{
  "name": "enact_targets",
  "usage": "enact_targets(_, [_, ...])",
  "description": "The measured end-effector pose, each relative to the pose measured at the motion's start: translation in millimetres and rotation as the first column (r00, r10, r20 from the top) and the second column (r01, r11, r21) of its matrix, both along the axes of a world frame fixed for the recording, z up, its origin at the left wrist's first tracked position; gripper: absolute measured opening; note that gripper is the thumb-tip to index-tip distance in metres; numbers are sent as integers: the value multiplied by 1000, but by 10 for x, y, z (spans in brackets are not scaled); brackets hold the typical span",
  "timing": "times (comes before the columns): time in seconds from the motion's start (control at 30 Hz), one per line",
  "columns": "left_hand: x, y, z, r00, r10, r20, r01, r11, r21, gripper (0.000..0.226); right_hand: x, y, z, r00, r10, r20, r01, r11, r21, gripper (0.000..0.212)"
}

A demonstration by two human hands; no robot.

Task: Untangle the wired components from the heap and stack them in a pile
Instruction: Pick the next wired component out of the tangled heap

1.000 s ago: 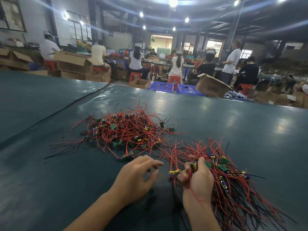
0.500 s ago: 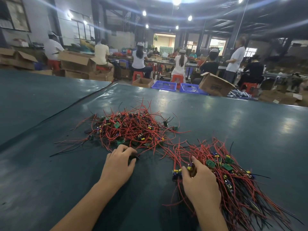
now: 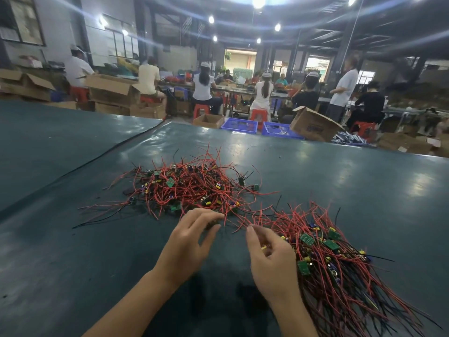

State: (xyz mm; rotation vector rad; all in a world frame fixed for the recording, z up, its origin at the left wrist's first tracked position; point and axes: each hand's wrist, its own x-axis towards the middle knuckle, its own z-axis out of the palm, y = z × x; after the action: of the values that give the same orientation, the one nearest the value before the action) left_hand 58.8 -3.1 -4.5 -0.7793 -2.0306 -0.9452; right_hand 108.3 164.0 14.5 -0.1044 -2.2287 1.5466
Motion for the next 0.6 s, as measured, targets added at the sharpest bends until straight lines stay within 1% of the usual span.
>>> enact_targets(0.07, [63,74,-9,993,-94,-73,92,995,-28,28,35,-123,21,991,134,18,-131,985,-113,35])
enact_targets(0.13, [111,148,-20,976,-182,-120,175,982,-65,38,54,-199,25,979,206,14,-196,948,-251,43])
enact_targets(0.17, [130,178,-19,967,-220,-129,213,975,-65,42,60,-215,27,976,217,-2,-206,923,-326,42])
enact_targets(0.23, [149,212,-12,954,-274,-124,271,962,-38,46,58,-218,33,978,207,-29,-200,882,-426,31])
enact_targets(0.27, [156,221,-7,951,-286,-119,285,958,-23,47,57,-210,41,980,197,-29,-190,875,-445,25])
enact_targets(0.33, [166,233,-9,952,-288,-107,290,957,4,48,55,-196,47,981,191,-28,-183,873,-452,19])
enact_targets(0.37, [167,240,-14,956,-272,-111,276,961,20,44,54,-192,42,983,184,-30,-177,874,-453,19])
enact_targets(0.43, [161,253,-26,974,-198,-107,207,974,87,28,48,-177,26,990,142,-26,-138,887,-440,19])
enact_targets(0.47, [158,254,-32,985,-160,-62,168,975,143,18,44,-171,18,992,120,-26,-120,898,-424,20])
enact_targets(0.5, [161,251,-32,988,-148,31,138,968,210,16,41,-170,10,993,110,-33,-114,906,-407,20])
enact_targets(0.53, [161,246,-32,970,-178,165,128,953,276,24,39,-173,6,993,110,-41,-117,913,-390,21])
enact_targets(0.57, [155,240,-42,922,-247,300,142,933,332,32,39,-176,4,992,118,-50,-128,921,-368,22])
enact_targets(0.6, [153,233,-53,860,-324,395,169,910,378,36,42,-179,6,989,133,-58,-145,929,-339,23])
